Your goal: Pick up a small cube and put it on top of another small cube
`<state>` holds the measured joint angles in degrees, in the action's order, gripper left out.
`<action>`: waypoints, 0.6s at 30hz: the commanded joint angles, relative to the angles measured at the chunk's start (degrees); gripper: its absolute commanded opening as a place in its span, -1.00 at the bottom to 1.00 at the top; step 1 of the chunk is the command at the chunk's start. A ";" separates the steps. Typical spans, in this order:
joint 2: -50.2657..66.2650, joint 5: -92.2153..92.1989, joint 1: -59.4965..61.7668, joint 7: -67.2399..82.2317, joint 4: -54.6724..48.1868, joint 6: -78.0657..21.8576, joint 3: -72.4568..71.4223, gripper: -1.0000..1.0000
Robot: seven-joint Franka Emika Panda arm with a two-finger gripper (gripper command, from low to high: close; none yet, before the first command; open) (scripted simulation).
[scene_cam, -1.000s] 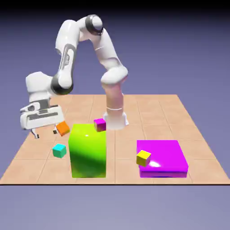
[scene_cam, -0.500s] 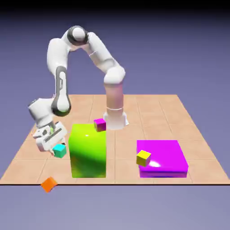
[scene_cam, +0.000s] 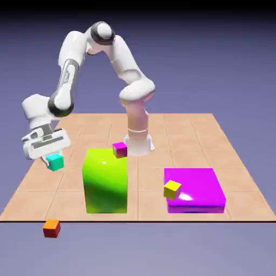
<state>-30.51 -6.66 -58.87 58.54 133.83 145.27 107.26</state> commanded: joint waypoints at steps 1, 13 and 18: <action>0.11 -0.60 -0.40 -2.01 -0.11 0.34 -2.08 -1.00; 4.19 -3.43 -17.36 -21.13 1.64 1.78 -20.44 -1.00; 6.61 -2.46 -27.75 -24.58 3.53 1.37 -23.02 -1.00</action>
<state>-23.90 -9.13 -86.61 33.97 137.36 146.58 84.24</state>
